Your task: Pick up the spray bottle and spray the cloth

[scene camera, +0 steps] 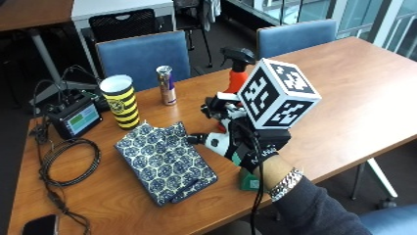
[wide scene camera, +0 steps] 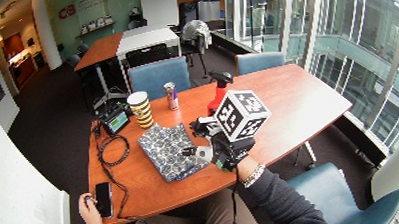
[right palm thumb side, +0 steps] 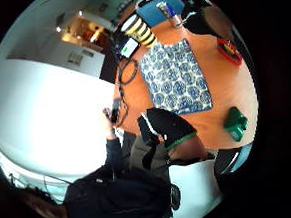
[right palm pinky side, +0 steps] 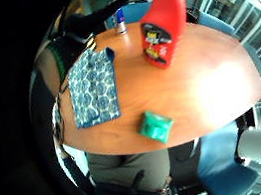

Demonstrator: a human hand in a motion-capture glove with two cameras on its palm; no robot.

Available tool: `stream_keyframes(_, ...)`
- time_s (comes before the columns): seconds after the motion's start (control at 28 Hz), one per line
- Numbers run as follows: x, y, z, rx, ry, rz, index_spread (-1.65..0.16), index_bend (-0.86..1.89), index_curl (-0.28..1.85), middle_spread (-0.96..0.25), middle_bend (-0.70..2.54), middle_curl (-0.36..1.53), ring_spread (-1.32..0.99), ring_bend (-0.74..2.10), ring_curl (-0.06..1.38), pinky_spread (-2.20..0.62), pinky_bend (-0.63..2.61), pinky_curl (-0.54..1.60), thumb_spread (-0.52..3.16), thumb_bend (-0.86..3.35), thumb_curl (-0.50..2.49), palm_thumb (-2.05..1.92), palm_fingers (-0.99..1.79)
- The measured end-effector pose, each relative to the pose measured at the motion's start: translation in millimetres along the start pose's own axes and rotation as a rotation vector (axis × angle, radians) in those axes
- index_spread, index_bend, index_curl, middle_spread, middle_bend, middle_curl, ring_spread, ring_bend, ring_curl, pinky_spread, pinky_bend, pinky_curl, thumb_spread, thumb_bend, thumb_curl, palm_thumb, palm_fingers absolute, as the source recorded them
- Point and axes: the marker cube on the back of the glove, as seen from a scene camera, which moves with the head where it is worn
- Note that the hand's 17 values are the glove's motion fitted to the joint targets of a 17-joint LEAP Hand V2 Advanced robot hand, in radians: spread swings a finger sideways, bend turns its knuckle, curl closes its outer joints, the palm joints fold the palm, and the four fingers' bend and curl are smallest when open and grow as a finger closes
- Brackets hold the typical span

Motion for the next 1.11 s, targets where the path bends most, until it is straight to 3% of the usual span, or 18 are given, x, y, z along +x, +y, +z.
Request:
stream_keyframes(0.32, 53.1, -29.7, -28.2, 0.242, -0.221, 0.334, -0.35, 0.16, 0.32, -0.1, 0.29, 0.33, -0.07, 0.39, 0.29, 0.16, 0.15, 0.25, 1.06, 0.01, 0.31, 0.63, 0.96)
stream_keyframes(0.64, 106.8, -42.7, -26.8, 0.268, -0.436, 0.558, -0.32, 0.18, 0.36, -0.15, 0.38, 0.39, -0.1, 0.4, 0.34, 0.08, 0.14, 0.25, 1.03, 0.0, 0.35, 0.72, 1.09)
stream_keyframes(0.82, 123.1, -54.0, -17.5, 0.228, -0.487, 0.577, -0.31, 0.14, 0.37, -0.18, 0.43, 0.43, -0.11, 0.39, 0.36, 0.05, 0.16, 0.25, 0.99, -0.02, 0.37, 0.75, 1.07)
stream_keyframes(1.11, 131.1, -78.1, -8.6, 0.147, -0.75, 0.444, -0.33, 0.17, 0.36, -0.19, 0.4, 0.43, -0.14, 0.3, 0.35, 0.1, 0.15, 0.26, 0.9, 0.0, 0.4, 0.87, 0.85)
